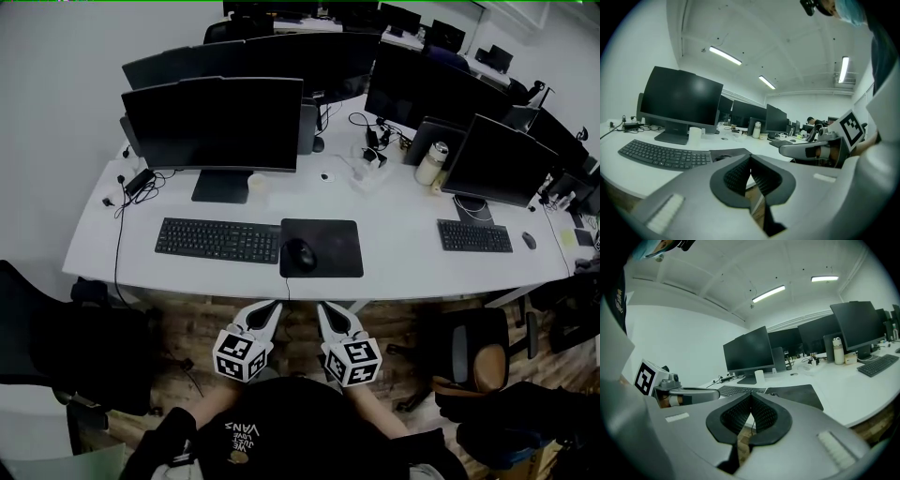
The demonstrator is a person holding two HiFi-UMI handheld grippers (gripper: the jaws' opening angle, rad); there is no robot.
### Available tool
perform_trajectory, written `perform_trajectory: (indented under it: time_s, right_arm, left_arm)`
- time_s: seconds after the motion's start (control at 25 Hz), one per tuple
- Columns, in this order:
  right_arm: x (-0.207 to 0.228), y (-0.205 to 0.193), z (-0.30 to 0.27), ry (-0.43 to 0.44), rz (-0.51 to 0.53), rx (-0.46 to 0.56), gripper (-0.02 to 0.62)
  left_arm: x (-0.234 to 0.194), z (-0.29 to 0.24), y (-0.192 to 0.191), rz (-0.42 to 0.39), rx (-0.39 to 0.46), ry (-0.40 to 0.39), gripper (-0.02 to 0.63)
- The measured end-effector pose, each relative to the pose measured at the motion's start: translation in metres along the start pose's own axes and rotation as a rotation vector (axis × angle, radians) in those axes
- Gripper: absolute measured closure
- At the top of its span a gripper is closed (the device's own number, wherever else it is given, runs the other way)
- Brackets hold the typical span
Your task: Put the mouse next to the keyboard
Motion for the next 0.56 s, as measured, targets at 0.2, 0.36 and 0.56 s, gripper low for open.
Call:
perform_trajectory:
  time_s: [0.2, 0.36, 0.56]
  right_arm:
    - [-0.0010, -0.0029, 0.0055, 0.005, 0.005, 0.001, 0.591]
    - [-0.0002, -0.0051, 0.0077, 0.007, 0.004, -0.003, 0.591]
    - [0.0008, -0.0053, 0.0095, 0.009, 0.011, -0.010, 0.591]
  left_arm:
    - [0.0012, 0.0086, -0.0053, 0.004, 0.008, 0.032, 0.604]
    - [0.0045, 0.0109, -0.0081, 0.003, 0.006, 0.035, 0.604]
    - [0.0084, 0.0105, -0.0073, 0.003, -0.001, 0.034, 0.604]
Point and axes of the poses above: the fingertips, and each gripper's own axes: z backward along the fingers, x to its right, y out of its top, the point moved 6 cm from there along z, backward along the fingers, and after that the axes turned 14 degrees about -x, right-handed, at the moved point
